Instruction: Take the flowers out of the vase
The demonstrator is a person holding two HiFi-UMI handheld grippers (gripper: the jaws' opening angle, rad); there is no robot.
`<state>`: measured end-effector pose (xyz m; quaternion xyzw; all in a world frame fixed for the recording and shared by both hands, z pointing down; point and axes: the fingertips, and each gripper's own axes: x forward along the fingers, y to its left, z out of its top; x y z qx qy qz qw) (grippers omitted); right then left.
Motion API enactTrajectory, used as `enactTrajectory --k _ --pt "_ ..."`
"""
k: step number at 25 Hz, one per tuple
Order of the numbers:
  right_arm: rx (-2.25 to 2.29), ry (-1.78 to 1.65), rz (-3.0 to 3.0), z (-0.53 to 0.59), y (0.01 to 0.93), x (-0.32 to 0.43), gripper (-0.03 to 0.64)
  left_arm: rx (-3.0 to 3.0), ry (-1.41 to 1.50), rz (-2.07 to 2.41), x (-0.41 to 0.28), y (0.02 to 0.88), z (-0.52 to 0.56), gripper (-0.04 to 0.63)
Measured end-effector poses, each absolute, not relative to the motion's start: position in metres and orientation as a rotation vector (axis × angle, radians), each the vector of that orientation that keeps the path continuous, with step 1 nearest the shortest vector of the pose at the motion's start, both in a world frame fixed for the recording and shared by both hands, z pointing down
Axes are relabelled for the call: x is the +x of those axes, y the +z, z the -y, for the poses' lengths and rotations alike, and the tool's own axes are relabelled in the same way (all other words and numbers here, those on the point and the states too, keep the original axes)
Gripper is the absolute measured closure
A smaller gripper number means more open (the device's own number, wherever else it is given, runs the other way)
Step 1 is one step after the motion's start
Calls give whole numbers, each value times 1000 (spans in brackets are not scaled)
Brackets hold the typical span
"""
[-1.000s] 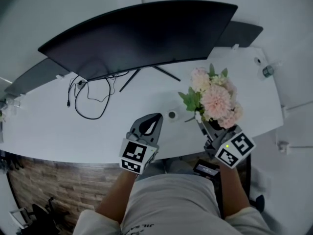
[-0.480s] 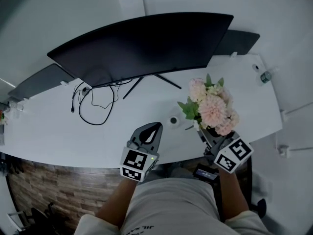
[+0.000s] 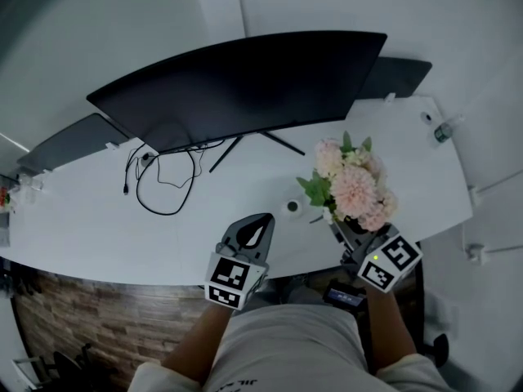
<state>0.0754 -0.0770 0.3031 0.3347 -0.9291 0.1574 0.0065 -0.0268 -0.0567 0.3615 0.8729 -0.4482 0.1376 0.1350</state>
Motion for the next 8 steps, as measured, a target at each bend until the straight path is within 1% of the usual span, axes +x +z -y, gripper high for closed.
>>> enactTrajectory --k 8 --pt "1062 505 2902 85 304 77 554 2540 399 1299 -27 358 62 592"
